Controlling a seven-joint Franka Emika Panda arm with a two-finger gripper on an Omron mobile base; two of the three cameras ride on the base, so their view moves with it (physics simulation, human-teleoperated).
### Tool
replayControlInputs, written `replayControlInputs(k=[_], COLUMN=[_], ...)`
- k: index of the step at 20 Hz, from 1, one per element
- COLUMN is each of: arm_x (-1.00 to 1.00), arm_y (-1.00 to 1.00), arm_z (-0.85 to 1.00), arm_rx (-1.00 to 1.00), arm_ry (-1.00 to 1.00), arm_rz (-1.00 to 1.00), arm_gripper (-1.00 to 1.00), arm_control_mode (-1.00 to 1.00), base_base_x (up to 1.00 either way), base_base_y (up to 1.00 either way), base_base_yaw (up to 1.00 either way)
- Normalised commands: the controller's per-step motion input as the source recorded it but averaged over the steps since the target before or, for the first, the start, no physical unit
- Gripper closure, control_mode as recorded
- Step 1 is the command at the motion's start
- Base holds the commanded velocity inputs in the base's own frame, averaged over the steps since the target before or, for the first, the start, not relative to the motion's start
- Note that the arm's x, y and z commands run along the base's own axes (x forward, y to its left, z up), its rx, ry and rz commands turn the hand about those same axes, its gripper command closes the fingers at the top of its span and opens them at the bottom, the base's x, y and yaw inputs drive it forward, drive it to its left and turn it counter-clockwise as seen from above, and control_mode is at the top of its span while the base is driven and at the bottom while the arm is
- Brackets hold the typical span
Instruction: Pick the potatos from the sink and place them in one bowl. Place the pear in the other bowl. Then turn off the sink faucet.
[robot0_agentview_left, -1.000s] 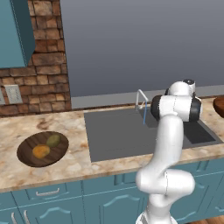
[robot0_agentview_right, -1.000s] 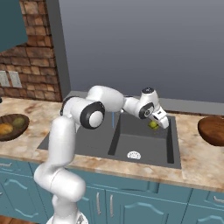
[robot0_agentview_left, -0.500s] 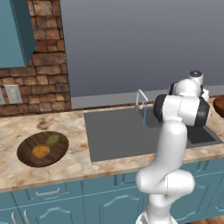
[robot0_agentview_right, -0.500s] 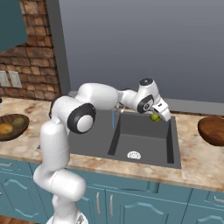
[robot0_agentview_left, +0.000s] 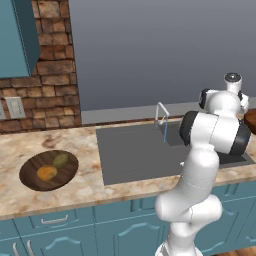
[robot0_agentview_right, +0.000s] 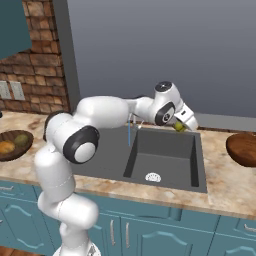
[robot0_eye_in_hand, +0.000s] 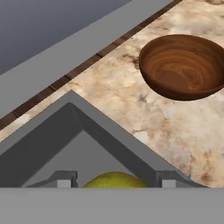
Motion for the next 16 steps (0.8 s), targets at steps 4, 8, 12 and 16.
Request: replayControlInputs(k=[4,8,12,16], arm_x=[-0.16,-0.13,-0.11,-0.14], arm_y=[0.00,-0.07,-0.26,-0.29], arm_z=[0.54,0.39,0.17,0.01], arm_rx=[-0.04,-0.01,0.00,0.00], arm_ry=[-0.03,0.00,0.00,0.00], arm_rz=[-0.04,-0.06,-0.09,-0.08], arm_gripper=[1.00,1.00,1.00,1.00], arm_control_mode=[-1.00,-1.00,-1.00,-1.00], base_base_x=[0.00,0.00,0.00,0.00], base_base_y=[0.00,0.00,0.00,0.00], base_base_yaw=[0.00,0.00,0.00,0.00])
